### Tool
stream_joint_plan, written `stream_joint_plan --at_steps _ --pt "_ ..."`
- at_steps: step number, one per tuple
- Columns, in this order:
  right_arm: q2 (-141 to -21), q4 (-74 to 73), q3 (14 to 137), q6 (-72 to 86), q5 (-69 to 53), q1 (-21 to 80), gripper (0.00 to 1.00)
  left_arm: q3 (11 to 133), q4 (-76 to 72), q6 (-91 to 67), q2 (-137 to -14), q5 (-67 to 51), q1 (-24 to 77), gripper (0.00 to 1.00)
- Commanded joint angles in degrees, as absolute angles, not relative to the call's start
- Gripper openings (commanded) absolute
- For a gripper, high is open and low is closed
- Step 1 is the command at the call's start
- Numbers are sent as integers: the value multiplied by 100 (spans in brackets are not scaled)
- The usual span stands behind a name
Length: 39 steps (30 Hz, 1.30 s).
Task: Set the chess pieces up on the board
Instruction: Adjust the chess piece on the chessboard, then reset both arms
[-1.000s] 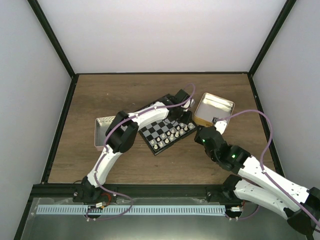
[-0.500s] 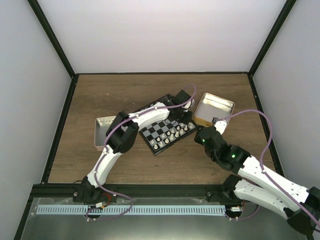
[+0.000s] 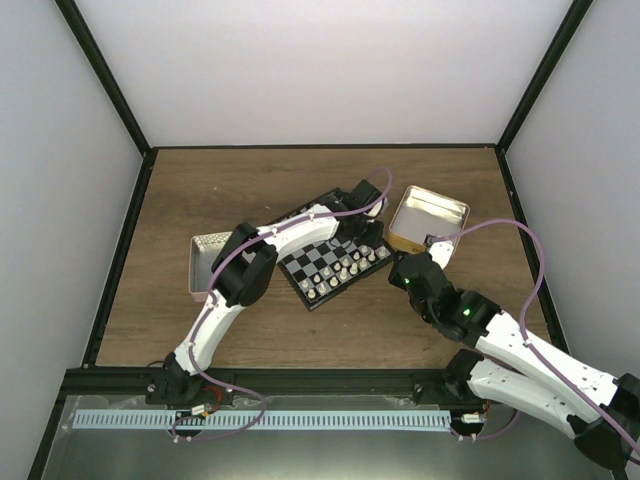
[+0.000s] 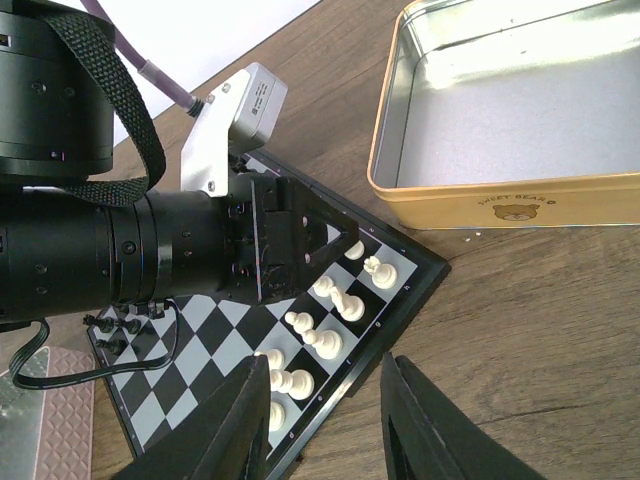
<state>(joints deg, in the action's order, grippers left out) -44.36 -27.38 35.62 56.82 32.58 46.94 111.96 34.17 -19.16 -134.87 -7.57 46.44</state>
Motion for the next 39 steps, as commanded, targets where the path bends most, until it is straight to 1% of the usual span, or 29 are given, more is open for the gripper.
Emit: stream_joint_plan --at_steps 1,6,12,15,19,21,23,24,26,27,29,31,32,36,39 --pt "-4418 -2642 3571 5711 3375 4658 32 11211 3250 -1800 -13426 -1070 4652 36" --pt "-4406 -2648 3570 5704 3360 4659 32 11226 3198 -1823 -13228 -1085 4634 43" --pt "-4376 -2704 3634 5701 3374 4658 32 11136 3260 -1822 -12809 -653 4567 54" --pt "-4325 -2742 3689 5668 3375 4663 32 10881 3207 -1671 -12271 -201 4551 60" --pt "-4266 -2753 3762 5519 3319 4658 37 10188 2933 -1613 -11349 380 4494 64" --pt "-4223 -2744 3797 5386 3248 4658 44 9741 2730 -1657 -10816 622 4461 66" --pt "-4195 -2728 3842 5170 3164 4658 51 9151 2542 -1827 -10180 995 4429 71" --pt "-4170 -2709 3865 5002 3100 4658 54 8821 2404 -1908 -9864 1197 4416 78" --pt "-4132 -2688 3920 4676 2929 4658 66 8072 2106 -2085 -9105 1484 4398 98" --pt "-4109 -2689 3962 4523 2868 4658 72 7685 1980 -2151 -8686 1587 4381 100" --pt "-4051 -2717 4021 4245 2753 4658 86 6928 1838 -2239 -7885 1721 4357 100" --pt "-3956 -2800 4117 4048 2694 4660 97 6461 1943 -2433 -7104 1914 4339 100" --pt "-3906 -2853 4163 3937 2675 4658 99 6285 2085 -2519 -6748 2027 4330 100" --pt "-3658 -3307 4499 3798 2810 4658 100 5666 2530 -2509 -5225 2383 4343 100" --pt "-3491 -3765 4785 3814 3059 4658 100 5470 2928 -2572 -4253 2777 4349 100"
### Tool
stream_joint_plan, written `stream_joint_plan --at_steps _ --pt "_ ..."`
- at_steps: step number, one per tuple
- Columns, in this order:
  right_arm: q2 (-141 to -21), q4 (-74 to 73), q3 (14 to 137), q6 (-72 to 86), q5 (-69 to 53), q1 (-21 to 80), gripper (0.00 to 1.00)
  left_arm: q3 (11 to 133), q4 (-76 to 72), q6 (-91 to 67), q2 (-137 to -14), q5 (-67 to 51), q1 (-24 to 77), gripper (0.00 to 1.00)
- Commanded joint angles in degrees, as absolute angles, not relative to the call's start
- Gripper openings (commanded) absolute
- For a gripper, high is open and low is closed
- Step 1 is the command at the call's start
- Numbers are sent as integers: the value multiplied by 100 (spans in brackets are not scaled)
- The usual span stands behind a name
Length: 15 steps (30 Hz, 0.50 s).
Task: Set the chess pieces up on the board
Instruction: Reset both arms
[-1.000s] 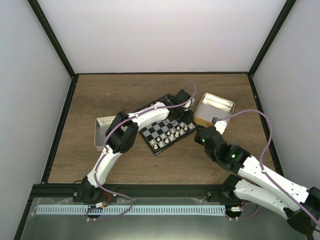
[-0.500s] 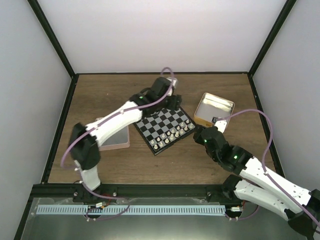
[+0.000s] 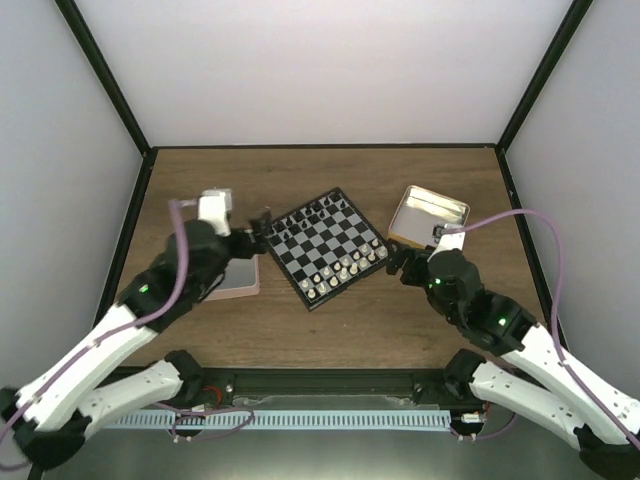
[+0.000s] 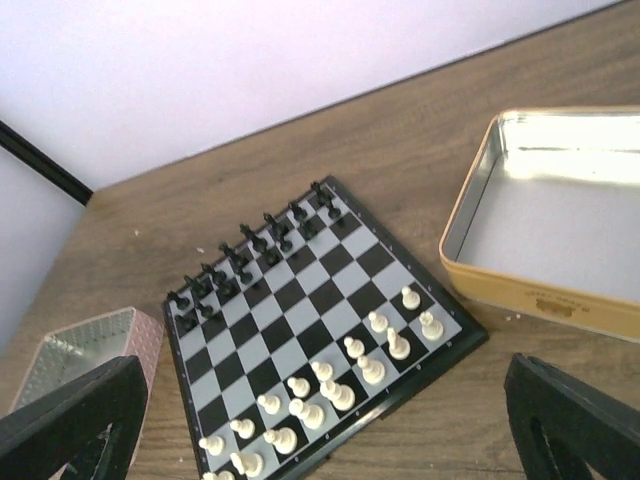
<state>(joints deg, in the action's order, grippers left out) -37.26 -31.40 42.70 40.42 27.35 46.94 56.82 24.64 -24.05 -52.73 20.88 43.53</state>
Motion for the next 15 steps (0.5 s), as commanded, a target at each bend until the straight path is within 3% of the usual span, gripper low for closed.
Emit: stream_joint_plan --at_steps 1,7,15 --pt "-3429 -3909 4888 3808 3153 4658 100 5475 3120 -2564 -3967 2890 4347 100" --pt "-2985 -4465 5387 3643 3703 4658 100 5788 3547 -2244 -2743 3341 4347 100" --pt "-2459 -4509 5816 3177 4086 4658 100 6488 3993 -1972 -2333 3703 4345 100"
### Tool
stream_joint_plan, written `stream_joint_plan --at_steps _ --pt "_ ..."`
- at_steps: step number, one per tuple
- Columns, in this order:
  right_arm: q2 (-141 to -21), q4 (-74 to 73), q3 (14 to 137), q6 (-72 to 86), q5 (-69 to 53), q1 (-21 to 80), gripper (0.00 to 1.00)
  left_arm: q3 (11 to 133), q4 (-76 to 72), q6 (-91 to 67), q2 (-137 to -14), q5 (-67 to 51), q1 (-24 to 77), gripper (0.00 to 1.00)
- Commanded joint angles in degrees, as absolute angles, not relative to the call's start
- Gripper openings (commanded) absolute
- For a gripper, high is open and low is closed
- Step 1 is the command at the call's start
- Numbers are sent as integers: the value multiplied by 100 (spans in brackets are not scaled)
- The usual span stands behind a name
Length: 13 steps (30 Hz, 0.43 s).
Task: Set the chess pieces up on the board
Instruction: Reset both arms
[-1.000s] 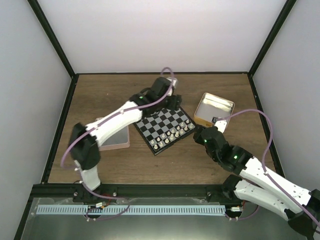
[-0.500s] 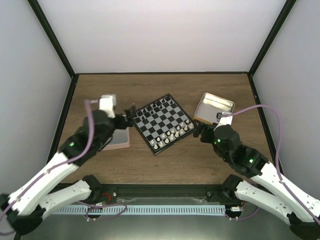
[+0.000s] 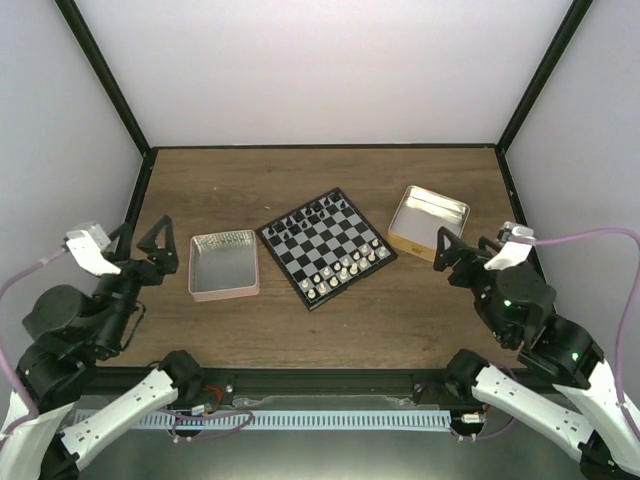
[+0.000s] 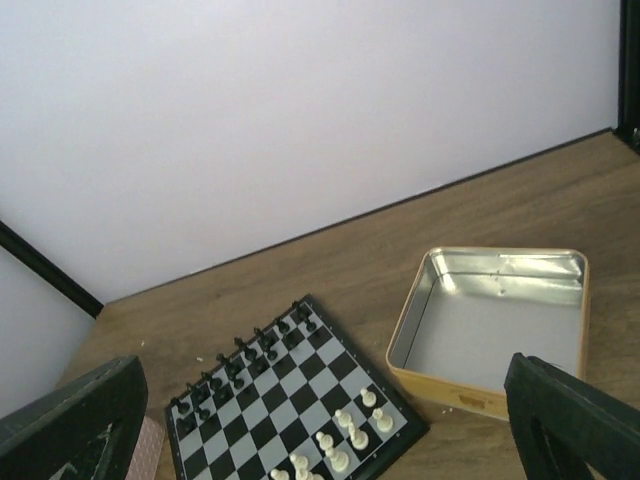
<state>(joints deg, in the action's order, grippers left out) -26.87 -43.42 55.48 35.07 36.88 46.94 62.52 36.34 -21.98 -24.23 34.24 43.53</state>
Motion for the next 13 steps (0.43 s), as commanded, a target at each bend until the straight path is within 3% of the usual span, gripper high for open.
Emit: stream_joint_plan --at_steps 1,13 --pt "-2394 -4492 5826 3136 4087 4658 100 6516 4025 -1957 -2320 3713 4346 100" --pt "-2094 -4289 5795 3035 4154 4658 100 6489 3991 -1885 -2330 3774 4346 100"
